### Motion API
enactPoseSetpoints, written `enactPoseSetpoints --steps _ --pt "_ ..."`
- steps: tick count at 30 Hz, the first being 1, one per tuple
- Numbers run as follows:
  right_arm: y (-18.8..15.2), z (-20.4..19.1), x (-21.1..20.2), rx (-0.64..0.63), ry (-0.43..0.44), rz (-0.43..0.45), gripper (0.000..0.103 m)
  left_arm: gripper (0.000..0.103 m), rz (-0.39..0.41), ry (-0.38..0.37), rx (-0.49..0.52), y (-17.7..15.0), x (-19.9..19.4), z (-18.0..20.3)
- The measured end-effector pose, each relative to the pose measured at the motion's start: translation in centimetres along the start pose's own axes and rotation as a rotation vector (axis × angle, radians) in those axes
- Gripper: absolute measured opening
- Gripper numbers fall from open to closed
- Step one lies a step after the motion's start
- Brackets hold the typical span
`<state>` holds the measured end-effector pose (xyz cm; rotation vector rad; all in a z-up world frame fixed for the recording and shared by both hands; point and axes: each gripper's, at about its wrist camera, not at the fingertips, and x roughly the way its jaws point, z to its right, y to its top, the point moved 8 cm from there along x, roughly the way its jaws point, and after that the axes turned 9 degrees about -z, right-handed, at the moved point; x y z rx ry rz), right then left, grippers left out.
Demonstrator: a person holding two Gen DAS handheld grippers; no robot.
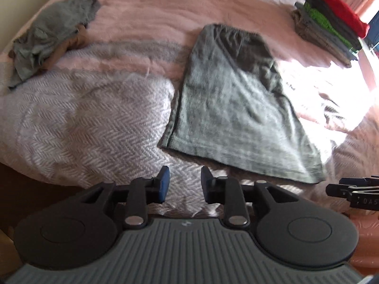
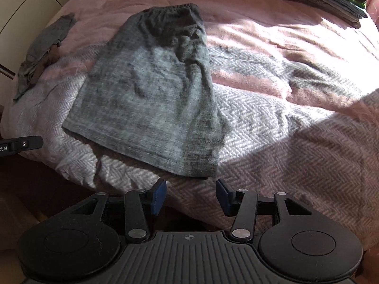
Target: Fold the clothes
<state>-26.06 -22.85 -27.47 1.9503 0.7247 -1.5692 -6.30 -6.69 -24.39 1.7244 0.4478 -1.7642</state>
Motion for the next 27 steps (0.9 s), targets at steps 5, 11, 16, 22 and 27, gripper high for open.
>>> enactPoseSetpoints --steps 5,11,16,22,27 --pt "0.8 -2.2 -5.0 -0.031 -0.023 0.082 0.091 0.042 0.061 -0.001 0.046 1.5 -4.6 1.6" --pt "1.0 -4.0 -8.0 0.015 -0.064 0.133 0.091 0.044 0.106 -0.021 0.111 2.6 -7.8 2.6" --pt "0.1 -5.8 -8.8 0.063 -0.084 0.155 0.091 0.045 0.113 -0.045 0.179 2.4 -9.1 2.6" --pt "-1.3 -7.8 -9.2 0.129 -0.1 0.177 0.091 0.048 0.124 -0.066 0.266 1.9 -10.0 2.3" --pt "-2.6 -9.1 -9.0 0.185 -0.107 0.183 0.091 0.049 0.124 -0.063 0.306 1.6 -10.1 1.2"
